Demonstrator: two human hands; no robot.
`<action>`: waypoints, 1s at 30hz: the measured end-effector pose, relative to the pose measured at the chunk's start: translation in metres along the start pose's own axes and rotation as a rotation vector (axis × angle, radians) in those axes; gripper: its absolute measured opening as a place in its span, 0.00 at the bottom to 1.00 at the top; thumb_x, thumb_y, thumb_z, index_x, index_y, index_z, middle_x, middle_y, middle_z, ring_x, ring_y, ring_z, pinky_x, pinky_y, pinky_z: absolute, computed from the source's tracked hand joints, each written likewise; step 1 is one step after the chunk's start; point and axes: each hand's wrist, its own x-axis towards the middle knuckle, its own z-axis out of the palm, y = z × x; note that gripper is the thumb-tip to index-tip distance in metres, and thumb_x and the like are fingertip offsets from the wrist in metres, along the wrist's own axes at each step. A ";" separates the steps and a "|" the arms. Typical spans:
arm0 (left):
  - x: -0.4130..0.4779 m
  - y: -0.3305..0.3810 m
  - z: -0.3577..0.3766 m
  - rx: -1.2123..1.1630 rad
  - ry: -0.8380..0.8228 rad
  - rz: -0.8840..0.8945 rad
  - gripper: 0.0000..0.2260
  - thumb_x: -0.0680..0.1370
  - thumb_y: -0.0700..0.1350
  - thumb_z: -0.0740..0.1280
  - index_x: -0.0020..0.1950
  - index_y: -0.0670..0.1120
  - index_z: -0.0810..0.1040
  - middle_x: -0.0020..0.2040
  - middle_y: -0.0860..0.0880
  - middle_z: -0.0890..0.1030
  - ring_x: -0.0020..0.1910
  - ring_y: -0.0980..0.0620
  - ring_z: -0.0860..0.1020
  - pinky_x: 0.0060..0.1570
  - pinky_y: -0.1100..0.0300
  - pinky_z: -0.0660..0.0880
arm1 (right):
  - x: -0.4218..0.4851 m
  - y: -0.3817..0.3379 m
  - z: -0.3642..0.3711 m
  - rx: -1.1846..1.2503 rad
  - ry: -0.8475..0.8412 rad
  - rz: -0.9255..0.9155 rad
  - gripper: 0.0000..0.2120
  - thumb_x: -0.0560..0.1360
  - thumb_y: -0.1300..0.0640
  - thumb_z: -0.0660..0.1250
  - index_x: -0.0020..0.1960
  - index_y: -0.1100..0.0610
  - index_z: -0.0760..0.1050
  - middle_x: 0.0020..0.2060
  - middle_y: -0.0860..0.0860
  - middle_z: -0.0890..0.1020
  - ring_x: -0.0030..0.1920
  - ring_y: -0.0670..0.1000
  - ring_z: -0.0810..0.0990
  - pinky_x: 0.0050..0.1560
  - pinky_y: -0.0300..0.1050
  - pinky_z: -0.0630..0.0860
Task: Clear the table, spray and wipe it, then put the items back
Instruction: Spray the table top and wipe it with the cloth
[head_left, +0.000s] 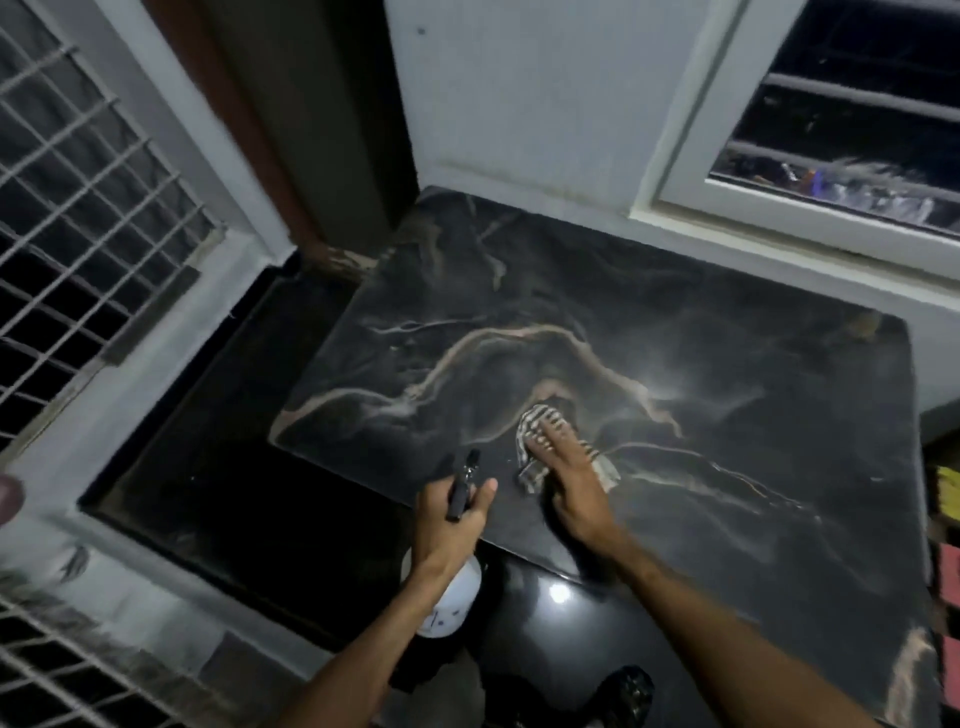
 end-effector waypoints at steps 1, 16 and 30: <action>0.008 -0.002 -0.014 -0.011 0.025 -0.002 0.23 0.72 0.57 0.73 0.30 0.43 0.69 0.25 0.45 0.74 0.26 0.45 0.75 0.33 0.53 0.75 | 0.023 -0.001 0.003 0.005 0.028 0.032 0.31 0.70 0.65 0.57 0.72 0.57 0.72 0.78 0.58 0.63 0.79 0.61 0.58 0.79 0.62 0.54; 0.057 -0.050 -0.164 -0.081 0.357 -0.098 0.17 0.76 0.50 0.76 0.31 0.44 0.76 0.26 0.48 0.78 0.27 0.49 0.77 0.33 0.56 0.75 | 0.136 -0.142 0.154 -0.045 -0.321 -0.350 0.30 0.75 0.66 0.63 0.76 0.52 0.68 0.80 0.55 0.60 0.81 0.59 0.53 0.77 0.65 0.57; 0.090 -0.055 -0.228 -0.071 0.516 -0.137 0.14 0.76 0.49 0.75 0.33 0.48 0.78 0.28 0.51 0.80 0.28 0.53 0.79 0.35 0.55 0.77 | 0.227 -0.203 0.223 -0.091 -0.412 -0.420 0.26 0.74 0.60 0.58 0.71 0.58 0.73 0.76 0.59 0.66 0.79 0.60 0.61 0.80 0.54 0.52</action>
